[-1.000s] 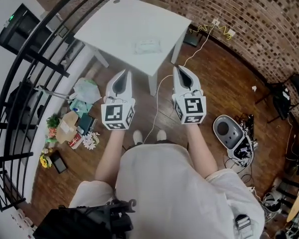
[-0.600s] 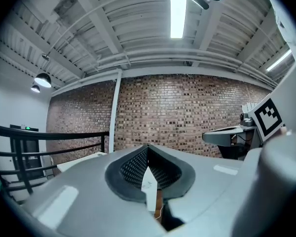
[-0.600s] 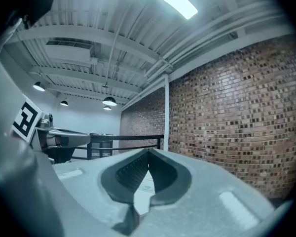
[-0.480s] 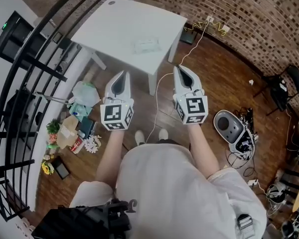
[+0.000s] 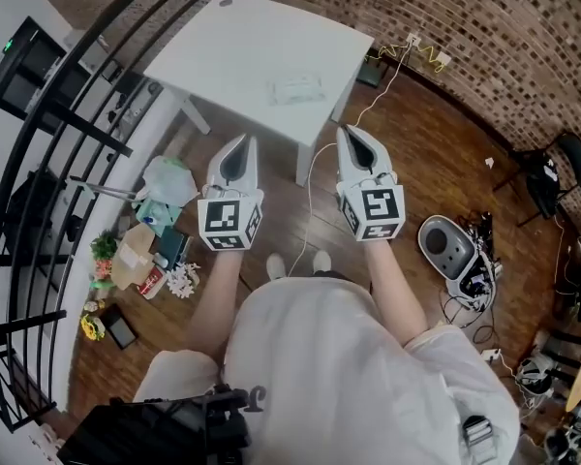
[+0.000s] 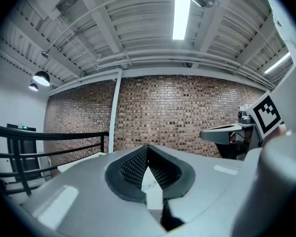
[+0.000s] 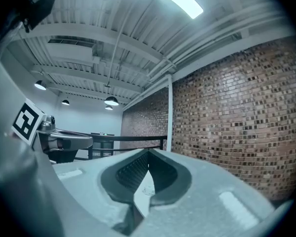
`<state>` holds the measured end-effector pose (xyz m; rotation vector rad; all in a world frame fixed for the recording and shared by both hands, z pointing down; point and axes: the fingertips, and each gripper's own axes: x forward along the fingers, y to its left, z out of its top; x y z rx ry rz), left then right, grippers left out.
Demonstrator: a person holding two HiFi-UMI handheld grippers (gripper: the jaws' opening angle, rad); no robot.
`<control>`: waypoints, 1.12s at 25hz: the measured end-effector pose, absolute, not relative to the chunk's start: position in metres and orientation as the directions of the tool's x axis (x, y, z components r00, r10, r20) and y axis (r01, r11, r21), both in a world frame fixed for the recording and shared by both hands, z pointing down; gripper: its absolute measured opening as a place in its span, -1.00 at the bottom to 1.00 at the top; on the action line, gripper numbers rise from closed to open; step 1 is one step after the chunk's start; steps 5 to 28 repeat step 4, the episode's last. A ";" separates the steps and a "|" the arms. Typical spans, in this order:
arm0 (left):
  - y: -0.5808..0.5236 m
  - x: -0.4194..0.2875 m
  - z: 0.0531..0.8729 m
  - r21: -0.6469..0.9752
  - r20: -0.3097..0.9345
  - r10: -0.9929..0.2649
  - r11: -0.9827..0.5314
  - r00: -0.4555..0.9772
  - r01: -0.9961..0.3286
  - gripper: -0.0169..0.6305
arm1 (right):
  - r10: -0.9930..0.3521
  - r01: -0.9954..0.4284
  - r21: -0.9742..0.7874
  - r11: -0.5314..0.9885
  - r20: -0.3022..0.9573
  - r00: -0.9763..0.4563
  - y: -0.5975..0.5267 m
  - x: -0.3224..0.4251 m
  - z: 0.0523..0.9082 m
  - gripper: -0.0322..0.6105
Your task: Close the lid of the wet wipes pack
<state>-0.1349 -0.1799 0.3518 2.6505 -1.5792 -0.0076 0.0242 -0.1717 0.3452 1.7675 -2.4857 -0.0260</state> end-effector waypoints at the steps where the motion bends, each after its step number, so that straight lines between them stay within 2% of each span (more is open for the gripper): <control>1: -0.183 -0.138 0.351 0.051 0.024 -0.879 -0.475 0.477 -0.878 -0.90 | -0.943 -0.941 0.068 0.331 0.064 -0.327 -0.174 0.021 0.345 -0.93; 28: -0.193 -0.147 0.350 0.052 0.019 -0.877 -0.478 0.479 -0.877 -0.90 | -0.942 -0.940 0.072 0.332 0.064 -0.328 -0.183 0.011 0.345 -0.93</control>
